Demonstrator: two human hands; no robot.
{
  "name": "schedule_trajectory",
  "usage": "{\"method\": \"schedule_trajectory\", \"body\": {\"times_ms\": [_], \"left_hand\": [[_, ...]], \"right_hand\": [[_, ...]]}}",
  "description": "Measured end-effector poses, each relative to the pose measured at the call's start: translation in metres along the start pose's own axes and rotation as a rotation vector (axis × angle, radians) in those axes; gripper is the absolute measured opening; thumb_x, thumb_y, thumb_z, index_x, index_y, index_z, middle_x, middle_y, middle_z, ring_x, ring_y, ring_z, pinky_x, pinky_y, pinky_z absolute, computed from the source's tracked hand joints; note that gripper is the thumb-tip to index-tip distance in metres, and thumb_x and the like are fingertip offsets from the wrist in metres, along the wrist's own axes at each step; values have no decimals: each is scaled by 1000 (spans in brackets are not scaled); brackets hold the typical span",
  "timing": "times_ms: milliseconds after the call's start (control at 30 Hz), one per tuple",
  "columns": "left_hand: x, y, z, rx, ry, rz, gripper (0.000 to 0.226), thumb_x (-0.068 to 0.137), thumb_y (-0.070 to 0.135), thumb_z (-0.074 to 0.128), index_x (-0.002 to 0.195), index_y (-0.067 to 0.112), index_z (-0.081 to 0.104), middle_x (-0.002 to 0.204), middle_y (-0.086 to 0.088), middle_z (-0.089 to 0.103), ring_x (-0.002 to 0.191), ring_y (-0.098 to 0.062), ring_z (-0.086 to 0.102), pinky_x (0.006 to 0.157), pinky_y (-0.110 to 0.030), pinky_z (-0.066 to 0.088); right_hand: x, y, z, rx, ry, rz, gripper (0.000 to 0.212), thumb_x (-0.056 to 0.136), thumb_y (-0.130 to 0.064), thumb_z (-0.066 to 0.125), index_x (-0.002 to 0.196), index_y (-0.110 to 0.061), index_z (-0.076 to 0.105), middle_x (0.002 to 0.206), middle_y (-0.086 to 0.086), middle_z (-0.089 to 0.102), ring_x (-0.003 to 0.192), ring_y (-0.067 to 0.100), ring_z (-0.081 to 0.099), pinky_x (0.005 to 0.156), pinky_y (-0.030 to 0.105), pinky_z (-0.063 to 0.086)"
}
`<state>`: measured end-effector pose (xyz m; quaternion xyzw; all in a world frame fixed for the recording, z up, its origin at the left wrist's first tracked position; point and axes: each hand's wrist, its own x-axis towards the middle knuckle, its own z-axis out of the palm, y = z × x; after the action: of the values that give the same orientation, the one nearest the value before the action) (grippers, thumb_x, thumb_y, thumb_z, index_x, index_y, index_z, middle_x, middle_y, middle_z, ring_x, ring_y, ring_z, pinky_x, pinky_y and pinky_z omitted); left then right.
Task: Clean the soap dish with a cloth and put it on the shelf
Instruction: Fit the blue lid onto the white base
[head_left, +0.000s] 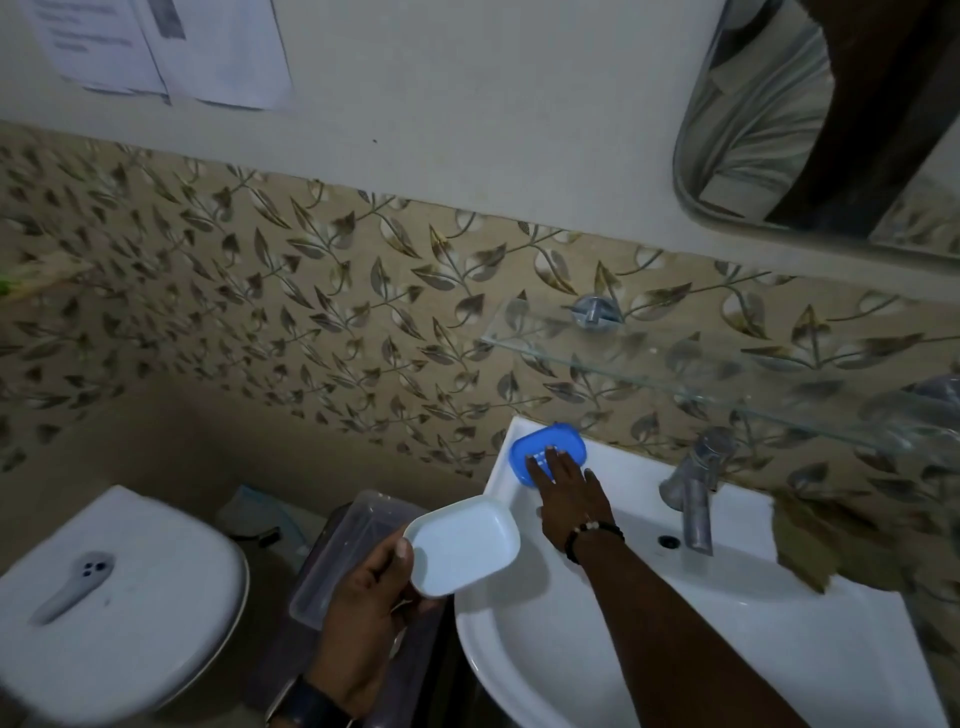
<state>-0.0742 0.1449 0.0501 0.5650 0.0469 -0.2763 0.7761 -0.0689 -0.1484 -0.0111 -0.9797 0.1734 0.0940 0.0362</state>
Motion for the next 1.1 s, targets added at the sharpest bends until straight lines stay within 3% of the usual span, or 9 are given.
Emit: {"method": "schedule_trajectory", "body": {"times_ms": [200, 267, 400, 533, 667, 800, 967, 1033, 1100], "left_hand": [[9, -1, 7, 9, -1, 3, 36, 74, 48, 69, 104, 32, 80, 107, 1, 81, 92, -23, 78, 64, -30, 61], [11, -1, 11, 7, -1, 6, 38, 75, 47, 68, 108, 30, 77, 106, 1, 81, 90, -21, 78, 63, -29, 61], [16, 3, 18, 25, -24, 15, 30, 72, 48, 70, 96, 33, 80, 97, 7, 81, 86, -18, 77, 65, -32, 62], [25, 5, 23, 0, -16, 14, 35, 77, 43, 70, 108, 28, 74, 105, 3, 80, 98, -25, 75, 68, -36, 63], [33, 6, 31, -43, -41, 30, 36, 82, 39, 69, 115, 27, 70, 122, -2, 73, 113, -33, 69, 73, -40, 64], [39, 11, 46, -72, -107, 64, 34, 83, 35, 67, 115, 27, 70, 116, -3, 76, 110, -32, 71, 73, -42, 65], [41, 17, 66, -127, -204, 94, 27, 88, 27, 64, 113, 24, 73, 110, -5, 79, 95, -26, 78, 66, -36, 64], [39, 19, 76, -121, -223, 119, 36, 86, 26, 66, 121, 19, 70, 119, -9, 76, 105, -32, 74, 79, -49, 64], [37, 20, 84, -82, -238, 156, 39, 85, 27, 68, 123, 19, 69, 128, -13, 71, 118, -39, 66, 97, -63, 54]], "right_hand": [[0, -1, -10, -95, 145, 4, 53, 97, -10, 41, 149, -21, 40, 154, 12, 41, 137, 35, 40, 100, 45, 42], [-2, 2, -12, -111, 179, -4, 50, 90, -8, 48, 139, -20, 53, 143, 10, 53, 127, 35, 49, 93, 46, 44], [-13, 4, -16, -128, 251, -37, 39, 73, -13, 69, 111, -23, 70, 110, 2, 70, 106, 31, 64, 80, 49, 48], [-26, 11, -22, -84, 390, -63, 43, 70, -11, 73, 111, -24, 71, 100, 0, 72, 97, 30, 67, 85, 51, 52], [-41, 19, -38, 69, 542, -84, 65, 67, 6, 74, 127, -18, 68, 104, 7, 70, 93, 32, 67, 67, 38, 54], [-62, 24, -63, 115, 703, -62, 86, 57, 17, 70, 134, -22, 64, 106, 9, 68, 99, 31, 65, 72, 40, 53], [-100, 24, -74, 207, 898, -25, 85, 65, 23, 64, 134, -28, 64, 110, 8, 65, 103, 30, 58, 81, 42, 49], [-118, 23, -75, 261, 969, -65, 80, 74, 22, 56, 136, -28, 62, 109, 7, 58, 102, 25, 52, 83, 39, 48], [-134, 20, -76, 319, 997, -87, 81, 77, 24, 55, 138, -29, 60, 109, 3, 52, 102, 22, 49, 88, 34, 45]]}}
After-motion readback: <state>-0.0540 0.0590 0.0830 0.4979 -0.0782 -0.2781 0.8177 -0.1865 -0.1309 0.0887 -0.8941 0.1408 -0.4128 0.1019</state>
